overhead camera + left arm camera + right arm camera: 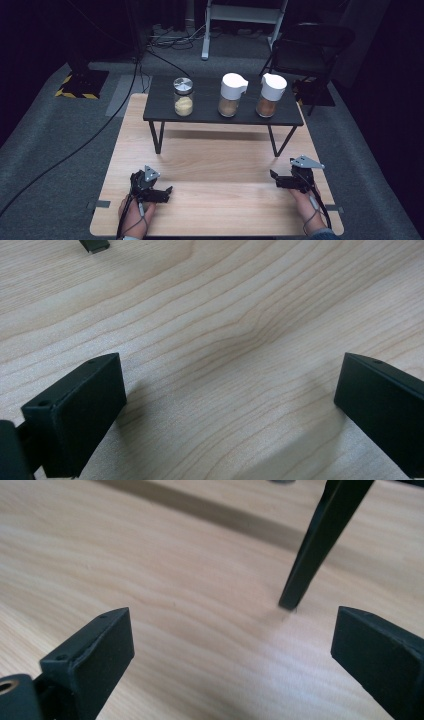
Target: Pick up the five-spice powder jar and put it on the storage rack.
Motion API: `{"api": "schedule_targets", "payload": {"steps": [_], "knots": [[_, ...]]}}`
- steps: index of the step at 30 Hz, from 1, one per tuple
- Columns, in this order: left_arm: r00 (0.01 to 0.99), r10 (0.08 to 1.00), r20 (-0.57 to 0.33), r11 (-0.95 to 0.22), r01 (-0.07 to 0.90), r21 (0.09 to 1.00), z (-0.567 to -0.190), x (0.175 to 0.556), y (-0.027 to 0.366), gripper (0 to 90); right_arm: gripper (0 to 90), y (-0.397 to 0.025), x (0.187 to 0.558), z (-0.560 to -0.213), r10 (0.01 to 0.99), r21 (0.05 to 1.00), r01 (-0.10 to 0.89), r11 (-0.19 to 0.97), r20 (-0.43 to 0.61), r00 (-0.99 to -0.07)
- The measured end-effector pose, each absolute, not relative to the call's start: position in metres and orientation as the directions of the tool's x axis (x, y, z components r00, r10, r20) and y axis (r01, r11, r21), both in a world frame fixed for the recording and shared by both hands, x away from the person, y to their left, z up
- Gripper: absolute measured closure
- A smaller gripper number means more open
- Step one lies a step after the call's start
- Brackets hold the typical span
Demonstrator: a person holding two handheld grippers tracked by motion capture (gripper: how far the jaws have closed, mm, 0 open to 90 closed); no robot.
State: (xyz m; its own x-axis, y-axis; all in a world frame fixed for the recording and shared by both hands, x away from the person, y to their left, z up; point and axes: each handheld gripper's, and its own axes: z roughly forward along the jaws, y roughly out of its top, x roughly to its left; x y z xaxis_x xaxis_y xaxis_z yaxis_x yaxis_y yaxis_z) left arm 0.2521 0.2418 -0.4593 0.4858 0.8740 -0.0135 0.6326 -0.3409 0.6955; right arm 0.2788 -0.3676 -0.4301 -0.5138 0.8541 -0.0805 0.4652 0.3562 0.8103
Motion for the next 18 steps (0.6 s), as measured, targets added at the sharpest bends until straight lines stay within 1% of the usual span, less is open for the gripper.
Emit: {"api": "schedule_targets", "payload": {"steps": [18], "knots": [[0.485, 0.874, -0.014, -0.340, 0.633, 0.695, -0.459, 0.252, 0.242, 0.3, 2.9, -0.376, 0.275, -0.458, 0.865, 0.753, 0.550, 0.362, -0.052, -0.498]]}}
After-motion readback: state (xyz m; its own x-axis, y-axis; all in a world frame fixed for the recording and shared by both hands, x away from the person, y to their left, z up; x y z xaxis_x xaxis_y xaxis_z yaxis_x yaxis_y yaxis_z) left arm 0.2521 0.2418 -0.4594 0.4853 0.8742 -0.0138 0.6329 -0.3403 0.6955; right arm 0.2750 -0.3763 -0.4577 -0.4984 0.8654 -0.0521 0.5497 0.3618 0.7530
